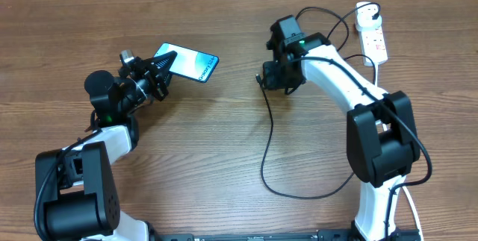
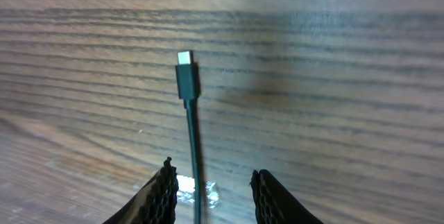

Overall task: Plug charger to phone and switch on socket
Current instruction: 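Move the right gripper over the black cable's USB-C plug end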

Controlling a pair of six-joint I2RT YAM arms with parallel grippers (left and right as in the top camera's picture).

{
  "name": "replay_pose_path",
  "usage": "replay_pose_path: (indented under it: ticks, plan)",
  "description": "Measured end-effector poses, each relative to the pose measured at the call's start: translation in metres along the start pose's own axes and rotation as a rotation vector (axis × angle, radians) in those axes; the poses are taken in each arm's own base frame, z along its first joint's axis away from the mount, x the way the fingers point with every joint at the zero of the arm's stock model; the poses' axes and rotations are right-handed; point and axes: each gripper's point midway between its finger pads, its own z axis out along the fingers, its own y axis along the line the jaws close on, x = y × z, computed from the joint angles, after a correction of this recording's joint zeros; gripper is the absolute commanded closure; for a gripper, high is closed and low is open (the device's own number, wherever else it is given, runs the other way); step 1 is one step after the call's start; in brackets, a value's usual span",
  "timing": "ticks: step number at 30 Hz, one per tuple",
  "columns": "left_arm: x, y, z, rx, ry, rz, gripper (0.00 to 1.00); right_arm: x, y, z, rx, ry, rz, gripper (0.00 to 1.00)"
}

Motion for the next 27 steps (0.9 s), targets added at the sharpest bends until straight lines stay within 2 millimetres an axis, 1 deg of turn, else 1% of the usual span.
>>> replay_pose_path:
  ticks: [3,7,11,20,27]
  plan:
    - [0.000,0.000,0.000,-0.001,0.000,0.004,0.96,-0.001,0.005,0.001,0.054,-0.020,-0.071,0.65]
    - [0.000,0.000,0.000,-0.001,0.000,0.010,0.96,0.000,0.012,0.002,0.085,-0.027,-0.129,0.65]
    - [0.000,0.000,0.000,-0.001,0.000,0.011,0.95,-0.001,0.011,0.004,0.103,-0.032,-0.159,0.65]
    - [0.000,0.000,0.000,-0.002,0.000,0.011,0.96,0.000,0.008,0.024,0.115,-0.011,-0.181,0.66]
    - [0.000,0.000,0.000,-0.002,0.000,0.011,0.96,0.002,0.010,0.028,0.099,-0.003,-0.184,0.66]
